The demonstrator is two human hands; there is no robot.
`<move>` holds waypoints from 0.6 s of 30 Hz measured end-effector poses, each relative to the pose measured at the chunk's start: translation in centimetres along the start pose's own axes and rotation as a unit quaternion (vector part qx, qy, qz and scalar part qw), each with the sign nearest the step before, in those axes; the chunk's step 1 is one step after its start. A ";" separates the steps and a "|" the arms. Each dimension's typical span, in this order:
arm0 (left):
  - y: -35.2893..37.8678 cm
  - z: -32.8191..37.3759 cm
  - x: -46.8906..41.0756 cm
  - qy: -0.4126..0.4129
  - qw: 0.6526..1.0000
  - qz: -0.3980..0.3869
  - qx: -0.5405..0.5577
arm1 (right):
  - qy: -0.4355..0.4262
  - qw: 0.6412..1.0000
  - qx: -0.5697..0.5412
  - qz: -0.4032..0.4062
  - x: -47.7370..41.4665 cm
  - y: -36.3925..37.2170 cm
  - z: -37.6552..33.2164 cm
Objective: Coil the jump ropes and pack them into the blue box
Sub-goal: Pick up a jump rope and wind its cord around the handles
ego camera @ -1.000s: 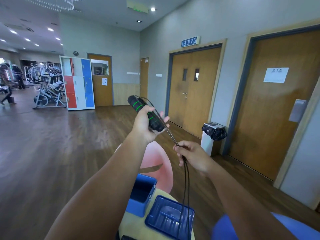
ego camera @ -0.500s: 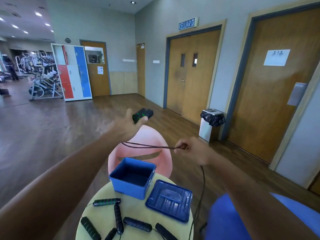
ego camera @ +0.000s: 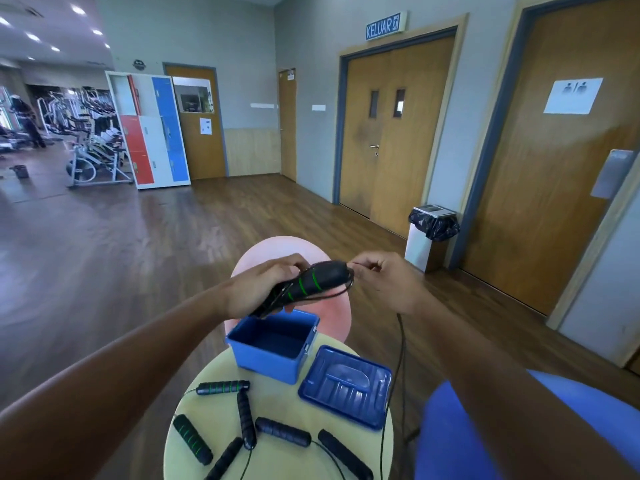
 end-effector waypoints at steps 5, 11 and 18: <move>-1.2 0.3 -0.3 -0.014 0.989 0.031 0.144 | 0.081 0.994 -0.079 -0.006 0.7 2.7 1.2; -3.2 1.2 -1.0 -0.042 0.975 0.194 0.101 | 0.116 0.989 -0.077 -0.049 1.8 3.2 1.5; -4.9 1.6 -2.9 -0.048 0.896 0.328 -0.294 | 0.078 0.996 -0.012 -0.052 1.1 2.1 0.5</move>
Point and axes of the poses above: each hand's wrist, its own x-axis away from the middle knuckle, its own y-axis out of the palm, z = x × y, the point moved 2 cm from there along -x, towards the middle knuckle, and after that the axes turned 7 degrees about x, right-handed, at the moved point
